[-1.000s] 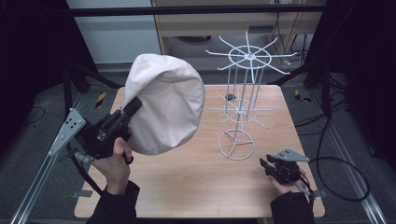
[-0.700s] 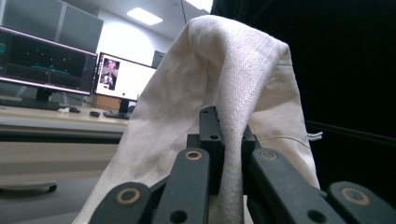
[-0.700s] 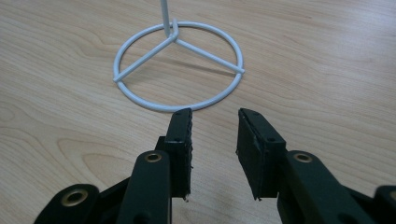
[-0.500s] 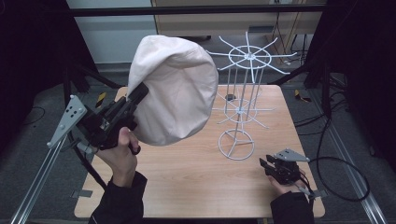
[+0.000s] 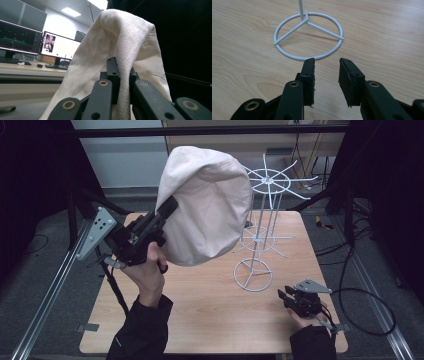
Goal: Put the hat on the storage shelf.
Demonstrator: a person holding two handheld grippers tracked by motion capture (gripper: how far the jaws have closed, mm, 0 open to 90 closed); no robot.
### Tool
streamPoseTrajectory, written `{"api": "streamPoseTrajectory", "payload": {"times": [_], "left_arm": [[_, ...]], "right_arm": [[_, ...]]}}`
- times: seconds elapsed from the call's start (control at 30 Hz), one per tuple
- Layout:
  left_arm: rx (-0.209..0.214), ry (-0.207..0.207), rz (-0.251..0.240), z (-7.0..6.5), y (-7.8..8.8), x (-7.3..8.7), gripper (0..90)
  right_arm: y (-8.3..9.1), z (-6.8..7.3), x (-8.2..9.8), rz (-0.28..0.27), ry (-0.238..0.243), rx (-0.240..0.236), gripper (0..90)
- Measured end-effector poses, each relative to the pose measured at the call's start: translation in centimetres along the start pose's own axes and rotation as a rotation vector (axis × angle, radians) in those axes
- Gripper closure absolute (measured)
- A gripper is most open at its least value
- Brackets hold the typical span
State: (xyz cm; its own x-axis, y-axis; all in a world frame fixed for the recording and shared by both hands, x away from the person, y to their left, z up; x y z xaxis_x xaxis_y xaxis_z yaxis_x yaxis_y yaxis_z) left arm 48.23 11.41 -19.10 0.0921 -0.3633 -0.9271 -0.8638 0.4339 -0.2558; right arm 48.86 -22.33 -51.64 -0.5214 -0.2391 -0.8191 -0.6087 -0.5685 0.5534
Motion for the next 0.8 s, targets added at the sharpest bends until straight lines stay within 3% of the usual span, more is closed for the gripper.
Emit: {"api": "streamPoseTrajectory", "payload": {"times": [0.37, 0.47, 0.8], "left_arm": [[-0.002, 0.003, 0.075, 0.1, -1.9, 3.2, 87.3], [-0.007, 0.018, 0.095, 0.9, -2.0, 4.1, 87.2], [-0.018, 0.009, 0.128, 2.3, -1.5, 5.5, 86.9]], "right_arm": [[-0.2, 0.2, 0.0, 0.003, -0.001, -0.01, 65.7], [-0.2, 0.2, 0.1, 0.005, 0.0, -0.007, 65.7], [-0.2, 0.2, 0.1, 0.007, -0.001, -0.007, 65.5]]}}
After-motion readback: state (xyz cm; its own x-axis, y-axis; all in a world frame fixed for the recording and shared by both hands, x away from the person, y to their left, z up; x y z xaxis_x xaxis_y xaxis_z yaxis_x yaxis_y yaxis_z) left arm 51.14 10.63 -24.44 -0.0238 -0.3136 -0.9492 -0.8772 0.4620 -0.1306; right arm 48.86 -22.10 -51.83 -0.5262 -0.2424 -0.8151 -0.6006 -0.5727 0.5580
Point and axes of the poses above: each handheld gripper's, and its own axes: y roughly backward along the jaws, x roughly out of its underside, z roughly to its left, the point moved 8 cm from there along -y, roughly forward along the jaws, and after that the axes turned 15 degrees about -x, right-handed, at the moved point
